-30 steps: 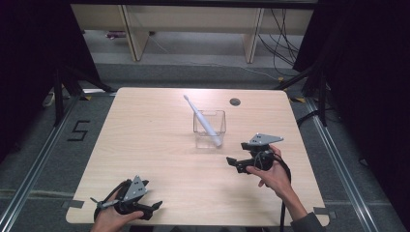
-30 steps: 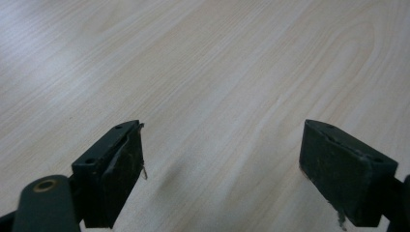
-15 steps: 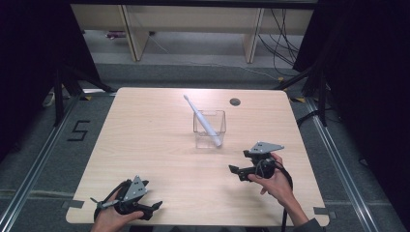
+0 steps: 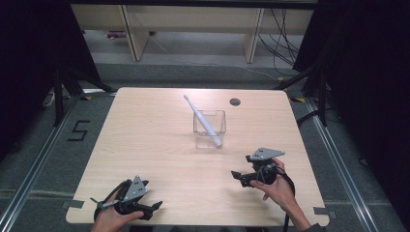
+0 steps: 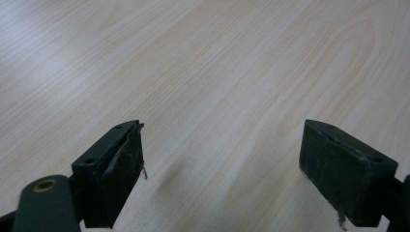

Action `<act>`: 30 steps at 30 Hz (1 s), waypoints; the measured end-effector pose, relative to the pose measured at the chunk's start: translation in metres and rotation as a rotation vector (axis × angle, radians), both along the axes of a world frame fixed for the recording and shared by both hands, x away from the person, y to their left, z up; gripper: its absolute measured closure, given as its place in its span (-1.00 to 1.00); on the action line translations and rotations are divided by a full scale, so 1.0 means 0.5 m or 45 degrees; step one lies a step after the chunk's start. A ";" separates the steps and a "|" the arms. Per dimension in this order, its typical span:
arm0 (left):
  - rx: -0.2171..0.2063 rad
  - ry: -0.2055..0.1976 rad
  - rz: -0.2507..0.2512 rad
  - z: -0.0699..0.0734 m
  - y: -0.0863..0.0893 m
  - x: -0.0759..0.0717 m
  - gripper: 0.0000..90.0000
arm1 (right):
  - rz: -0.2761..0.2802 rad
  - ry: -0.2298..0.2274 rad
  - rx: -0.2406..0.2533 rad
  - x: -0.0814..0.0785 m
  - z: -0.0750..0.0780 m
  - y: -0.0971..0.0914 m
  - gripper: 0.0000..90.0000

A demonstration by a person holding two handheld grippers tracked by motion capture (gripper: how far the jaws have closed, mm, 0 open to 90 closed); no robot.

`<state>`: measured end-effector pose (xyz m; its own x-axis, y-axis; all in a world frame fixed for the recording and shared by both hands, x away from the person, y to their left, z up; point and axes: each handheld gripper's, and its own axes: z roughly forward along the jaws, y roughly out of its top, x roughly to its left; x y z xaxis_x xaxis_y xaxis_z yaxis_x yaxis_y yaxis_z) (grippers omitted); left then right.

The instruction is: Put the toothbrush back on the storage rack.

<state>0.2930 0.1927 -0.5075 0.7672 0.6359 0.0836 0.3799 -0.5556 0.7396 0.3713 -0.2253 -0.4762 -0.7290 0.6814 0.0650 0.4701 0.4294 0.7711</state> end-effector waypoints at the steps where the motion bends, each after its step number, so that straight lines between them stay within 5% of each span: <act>1: -0.001 -0.003 0.002 0.000 0.000 0.000 -0.66 | -0.007 -0.005 -0.010 -0.004 -0.002 -0.003 -0.63; 4: 0.001 -0.003 0.002 0.000 0.000 0.000 -0.66 | -0.038 0.034 -0.007 -0.015 -0.005 -0.005 -0.63; 6: 0.016 -0.003 -0.007 0.001 0.001 0.001 -0.66 | -0.021 -0.008 -0.024 -0.014 -0.008 -0.010 -0.63; 18: 0.002 -0.004 0.001 0.000 0.000 -0.001 -0.66 | -0.008 0.031 -0.055 -0.037 -0.018 -0.025 -0.63; 22: 0.007 0.005 -0.005 0.000 0.001 0.000 -0.66 | -0.024 0.015 -0.130 -0.046 -0.024 -0.032 -0.61; 30: 0.008 0.002 -0.004 0.000 0.000 0.000 -0.66 | -0.029 0.032 -0.161 -0.062 -0.029 -0.034 -0.60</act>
